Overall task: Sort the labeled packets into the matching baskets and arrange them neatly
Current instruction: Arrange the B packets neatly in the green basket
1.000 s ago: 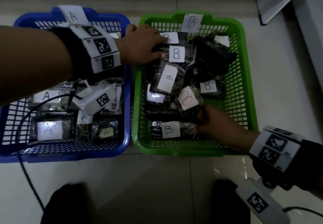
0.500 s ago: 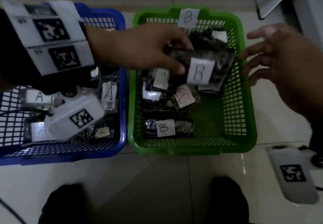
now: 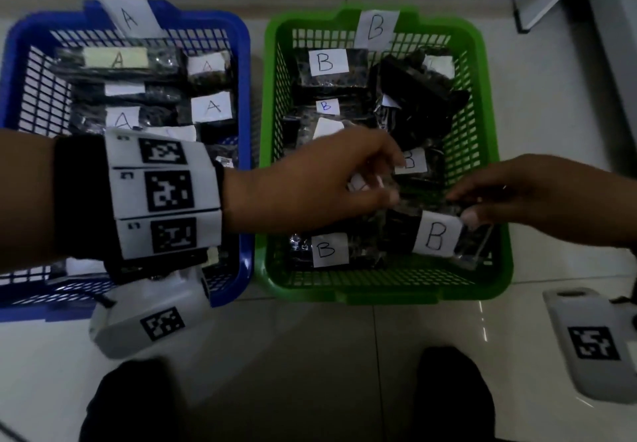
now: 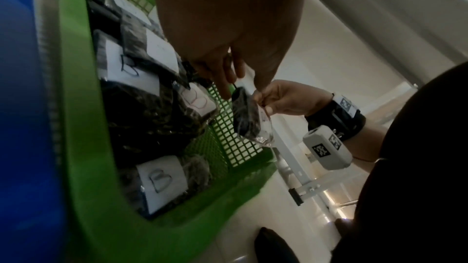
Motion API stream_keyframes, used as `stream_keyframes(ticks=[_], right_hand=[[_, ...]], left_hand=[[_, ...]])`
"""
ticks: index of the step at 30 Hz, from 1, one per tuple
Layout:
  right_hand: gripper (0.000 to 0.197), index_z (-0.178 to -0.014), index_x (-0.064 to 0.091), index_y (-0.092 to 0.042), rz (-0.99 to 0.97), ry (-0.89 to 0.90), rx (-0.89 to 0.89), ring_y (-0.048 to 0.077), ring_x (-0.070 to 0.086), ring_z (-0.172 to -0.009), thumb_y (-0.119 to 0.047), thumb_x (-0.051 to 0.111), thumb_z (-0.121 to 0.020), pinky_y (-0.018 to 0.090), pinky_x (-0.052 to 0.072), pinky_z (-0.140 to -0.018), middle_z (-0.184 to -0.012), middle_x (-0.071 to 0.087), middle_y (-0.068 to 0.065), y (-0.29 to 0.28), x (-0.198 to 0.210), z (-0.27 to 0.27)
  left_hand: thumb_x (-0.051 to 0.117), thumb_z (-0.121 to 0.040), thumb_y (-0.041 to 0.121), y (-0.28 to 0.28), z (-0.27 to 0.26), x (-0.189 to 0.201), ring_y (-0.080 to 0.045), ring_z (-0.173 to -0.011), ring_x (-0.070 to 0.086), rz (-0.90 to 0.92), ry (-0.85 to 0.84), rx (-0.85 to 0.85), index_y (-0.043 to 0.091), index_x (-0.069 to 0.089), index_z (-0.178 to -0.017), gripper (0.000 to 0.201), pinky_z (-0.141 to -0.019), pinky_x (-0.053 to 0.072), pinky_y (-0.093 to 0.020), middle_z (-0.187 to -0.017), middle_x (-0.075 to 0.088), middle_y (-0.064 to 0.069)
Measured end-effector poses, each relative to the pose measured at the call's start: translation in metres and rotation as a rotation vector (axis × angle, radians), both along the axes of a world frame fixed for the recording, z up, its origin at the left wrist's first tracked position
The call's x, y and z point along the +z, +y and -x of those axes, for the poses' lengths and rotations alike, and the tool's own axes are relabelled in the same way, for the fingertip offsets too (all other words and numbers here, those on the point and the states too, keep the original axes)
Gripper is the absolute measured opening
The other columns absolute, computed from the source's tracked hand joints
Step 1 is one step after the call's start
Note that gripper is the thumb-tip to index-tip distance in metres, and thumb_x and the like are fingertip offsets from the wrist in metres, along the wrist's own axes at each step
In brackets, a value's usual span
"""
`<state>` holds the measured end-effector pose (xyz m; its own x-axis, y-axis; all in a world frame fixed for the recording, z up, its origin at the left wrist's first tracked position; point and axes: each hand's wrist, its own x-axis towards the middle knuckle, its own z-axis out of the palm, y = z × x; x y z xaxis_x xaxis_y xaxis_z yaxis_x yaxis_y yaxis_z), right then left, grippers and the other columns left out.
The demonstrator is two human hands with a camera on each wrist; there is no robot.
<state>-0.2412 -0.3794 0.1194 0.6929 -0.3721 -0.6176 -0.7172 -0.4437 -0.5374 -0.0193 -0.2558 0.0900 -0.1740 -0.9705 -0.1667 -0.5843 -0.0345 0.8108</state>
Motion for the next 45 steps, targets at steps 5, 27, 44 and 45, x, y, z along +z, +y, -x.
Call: stream_keyframes(ticks=[5,27,44,45], right_hand=[[0.023,-0.11,0.064,-0.034,0.51,0.264,0.16,0.017,0.056,-0.101,-0.04,0.055,-0.09,0.033,0.033,-0.085,-0.106,0.064,-0.004,-0.008,-0.017,-0.012],[0.023,-0.113,0.063,-0.035,0.566,0.244,0.069,0.024,0.053,-0.106,-0.036,0.052,-0.093,0.033,0.018,-0.079,-0.106,0.064,0.001,-0.002,-0.036,-0.019],[0.024,-0.104,0.059,-0.015,0.742,0.05,0.16,0.029,0.058,-0.085,-0.024,0.064,-0.082,0.036,0.025,-0.081,-0.103,0.059,0.009,0.021,-0.064,-0.019],[0.023,-0.101,0.058,-0.015,0.697,0.054,0.199,0.027,0.058,-0.085,-0.026,0.064,-0.082,0.035,0.03,-0.08,-0.102,0.059,0.008,0.025,-0.063,-0.021]], left_hand=[[0.048,-0.08,0.048,-0.016,-0.036,-0.01,-0.022,-0.109,0.046,0.317,-0.563,-0.066,0.019,0.047,-0.128,0.056,-0.091,0.041,-0.039,-0.12,0.046,-0.008],[0.053,-0.089,0.032,-0.044,0.027,-0.037,-0.028,-0.11,0.051,0.28,-0.809,-0.524,0.028,0.036,-0.139,0.052,-0.097,0.029,-0.042,-0.128,0.049,-0.009],[0.061,-0.084,0.028,-0.011,-0.059,-0.025,-0.03,-0.12,0.051,0.369,-0.506,-0.649,0.019,0.043,-0.11,0.032,-0.085,0.054,-0.042,-0.131,0.043,-0.01],[0.06,-0.086,0.028,-0.012,-0.056,-0.026,-0.03,-0.116,0.054,0.361,-0.473,-0.644,0.02,0.042,-0.108,0.029,-0.079,0.055,-0.042,-0.128,0.044,-0.01]])
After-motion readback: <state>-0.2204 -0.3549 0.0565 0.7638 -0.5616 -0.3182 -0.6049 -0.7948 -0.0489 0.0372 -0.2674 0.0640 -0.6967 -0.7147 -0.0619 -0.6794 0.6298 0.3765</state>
